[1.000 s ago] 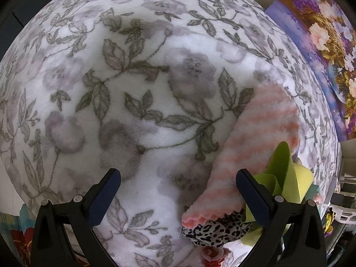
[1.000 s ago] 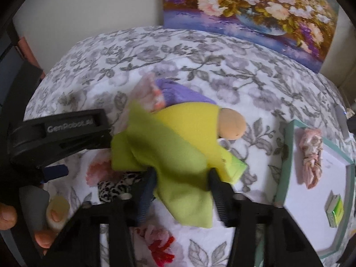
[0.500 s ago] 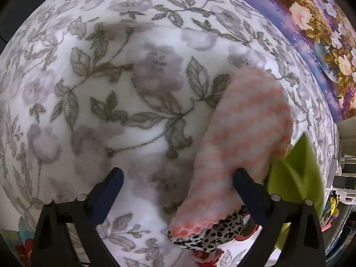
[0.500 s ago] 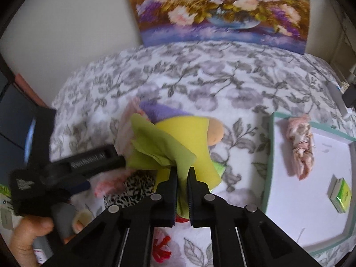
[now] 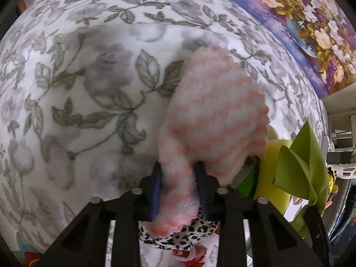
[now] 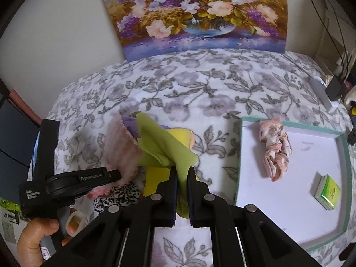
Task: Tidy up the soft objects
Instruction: 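Grasp the pink striped fuzzy sock with the left tool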
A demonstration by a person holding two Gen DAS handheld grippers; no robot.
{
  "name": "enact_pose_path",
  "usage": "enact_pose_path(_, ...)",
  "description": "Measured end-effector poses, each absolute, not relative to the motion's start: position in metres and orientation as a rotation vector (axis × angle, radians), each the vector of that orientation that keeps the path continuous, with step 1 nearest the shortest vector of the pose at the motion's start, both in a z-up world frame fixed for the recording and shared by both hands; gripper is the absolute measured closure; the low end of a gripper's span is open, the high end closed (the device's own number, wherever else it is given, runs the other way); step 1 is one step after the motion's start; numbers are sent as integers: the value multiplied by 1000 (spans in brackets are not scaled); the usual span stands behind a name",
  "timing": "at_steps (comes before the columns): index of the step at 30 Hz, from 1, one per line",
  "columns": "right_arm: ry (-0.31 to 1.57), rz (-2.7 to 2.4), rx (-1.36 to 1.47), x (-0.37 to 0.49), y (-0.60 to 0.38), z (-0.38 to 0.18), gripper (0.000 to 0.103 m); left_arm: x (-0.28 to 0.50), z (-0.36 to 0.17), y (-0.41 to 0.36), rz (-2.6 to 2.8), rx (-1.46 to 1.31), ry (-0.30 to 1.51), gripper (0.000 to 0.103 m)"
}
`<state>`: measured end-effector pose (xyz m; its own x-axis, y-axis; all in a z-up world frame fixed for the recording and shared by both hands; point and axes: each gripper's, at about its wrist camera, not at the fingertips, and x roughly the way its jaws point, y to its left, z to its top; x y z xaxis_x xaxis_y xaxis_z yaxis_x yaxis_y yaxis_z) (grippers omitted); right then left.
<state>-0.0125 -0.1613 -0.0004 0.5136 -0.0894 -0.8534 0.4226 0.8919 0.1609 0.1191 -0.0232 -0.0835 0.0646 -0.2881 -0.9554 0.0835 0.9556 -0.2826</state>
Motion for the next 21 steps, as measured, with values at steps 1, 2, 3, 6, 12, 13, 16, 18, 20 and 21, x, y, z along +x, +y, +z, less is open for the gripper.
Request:
enact_pose_path(1,991,-318,378,-13,-163,-1,95,119,-83,-25,-285,-169,1479,83)
enact_pose_path(2,993,-319,383,-13,-164,-2,95,120,-83,-25,-288,-174,1477,85)
enact_pose_path(3,994,-320,385,-14,-165,-2,95,122,-83,-25,-290,-183,1475,87)
enact_pose_path(6,988,-318,390,-14,-166,0,95,123,-77,-25,-292,-202,1458,89)
enact_pose_path(12,938,-306,397,-16,-166,11,95,126,-54,-16,-290,-245,1391,90)
enact_pose_path(13,926,-304,395,-17,-165,14,95,126,-48,-14,-292,-254,1374,90)
enact_pose_path(16,898,-300,391,-20,-165,21,95,127,-33,-1,-300,-273,1329,90)
enact_pose_path(18,893,-300,395,-20,-166,23,95,126,-22,5,-304,-287,1301,90)
enact_pose_path(20,889,-303,400,-21,-167,23,95,125,-11,23,-309,-300,1276,90)
enact_pose_path(21,888,-303,403,-22,-167,23,95,124,-5,27,-312,-306,1262,90)
